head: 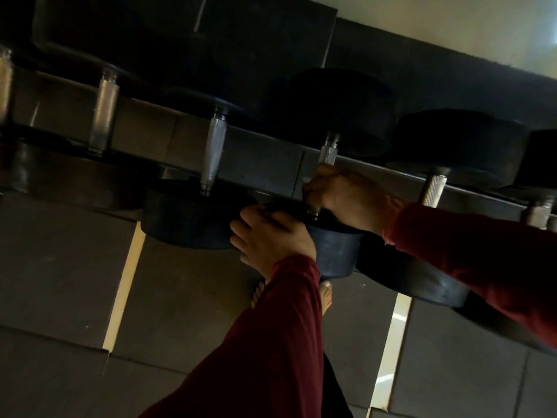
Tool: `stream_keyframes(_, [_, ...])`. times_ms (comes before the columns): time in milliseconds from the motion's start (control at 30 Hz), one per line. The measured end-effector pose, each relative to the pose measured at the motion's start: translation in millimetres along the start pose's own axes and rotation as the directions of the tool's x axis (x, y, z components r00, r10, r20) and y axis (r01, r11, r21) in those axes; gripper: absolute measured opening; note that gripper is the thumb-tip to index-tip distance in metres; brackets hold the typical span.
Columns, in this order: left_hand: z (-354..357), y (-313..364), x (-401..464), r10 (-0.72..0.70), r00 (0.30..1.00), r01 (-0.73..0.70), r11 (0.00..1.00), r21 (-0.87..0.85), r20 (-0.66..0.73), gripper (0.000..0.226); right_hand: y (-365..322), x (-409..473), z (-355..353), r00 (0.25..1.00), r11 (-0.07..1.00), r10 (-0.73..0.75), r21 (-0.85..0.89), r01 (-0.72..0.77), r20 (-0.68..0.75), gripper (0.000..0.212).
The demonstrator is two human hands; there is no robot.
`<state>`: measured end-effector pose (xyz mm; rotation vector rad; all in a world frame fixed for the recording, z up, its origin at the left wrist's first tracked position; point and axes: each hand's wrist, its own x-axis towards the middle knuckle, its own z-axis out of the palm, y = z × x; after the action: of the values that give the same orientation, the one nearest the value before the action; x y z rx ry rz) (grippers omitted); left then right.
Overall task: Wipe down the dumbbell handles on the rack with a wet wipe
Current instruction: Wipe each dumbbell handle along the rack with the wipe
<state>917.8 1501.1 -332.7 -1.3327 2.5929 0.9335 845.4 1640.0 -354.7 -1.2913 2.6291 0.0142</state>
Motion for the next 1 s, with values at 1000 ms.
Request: stream_keyframes(1000, [-7,9,-82,0.487,0.873,-0.487,0.873,0.020,-0.008,0.025,38,-152,-32,0.546,-0.167,0.637,0.789,-0.591,0.544,0.025])
